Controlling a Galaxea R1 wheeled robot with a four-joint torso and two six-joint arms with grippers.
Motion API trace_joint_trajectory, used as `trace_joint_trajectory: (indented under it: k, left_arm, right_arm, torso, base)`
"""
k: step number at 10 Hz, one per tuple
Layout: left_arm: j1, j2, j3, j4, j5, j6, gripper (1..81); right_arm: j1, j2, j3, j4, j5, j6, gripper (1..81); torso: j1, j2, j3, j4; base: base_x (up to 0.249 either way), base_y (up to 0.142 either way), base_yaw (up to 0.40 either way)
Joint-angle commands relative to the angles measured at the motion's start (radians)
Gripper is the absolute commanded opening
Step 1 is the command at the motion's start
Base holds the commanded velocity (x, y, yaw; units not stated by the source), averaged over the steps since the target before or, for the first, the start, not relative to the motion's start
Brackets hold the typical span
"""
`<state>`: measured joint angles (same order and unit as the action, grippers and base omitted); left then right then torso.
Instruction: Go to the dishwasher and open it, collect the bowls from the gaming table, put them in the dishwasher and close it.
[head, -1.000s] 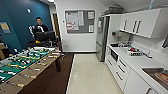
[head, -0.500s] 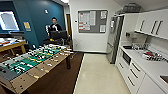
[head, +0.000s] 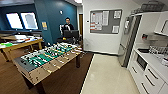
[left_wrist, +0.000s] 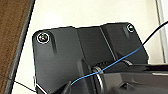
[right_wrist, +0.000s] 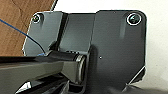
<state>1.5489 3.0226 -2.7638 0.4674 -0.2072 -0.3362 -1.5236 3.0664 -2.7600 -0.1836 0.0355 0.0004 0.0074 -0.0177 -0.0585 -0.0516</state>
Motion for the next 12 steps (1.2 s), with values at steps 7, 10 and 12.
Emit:
trace_joint_trajectory:
  k: [7,10,12]
  left_arm:
    - [-0.037,-0.002,-0.005,0.010,0.040,0.008,81.1]
    - [-0.037,-0.002,-0.004,0.010,0.040,0.008,81.1]
    - [-0.037,0.001,-0.005,0.008,0.040,0.019,81.1]
  right_arm:
    - [0.041,0.005,0.002,0.006,-0.048,-0.002,81.1]
    - [0.039,0.005,0.002,0.006,-0.048,-0.002,81.1]
    - [0.039,0.005,0.002,0.006,-0.048,-0.002,81.1]
  torso:
    - [0.000,0.000,0.000,0.000]
    - [0.000,0.000,0.000,0.000]
    - [0.000,0.000,0.000,0.000]
  base:
    - [0.000,0.000,0.317]
    - [0.000,0.000,0.317]
    - [0.000,0.000,0.317]
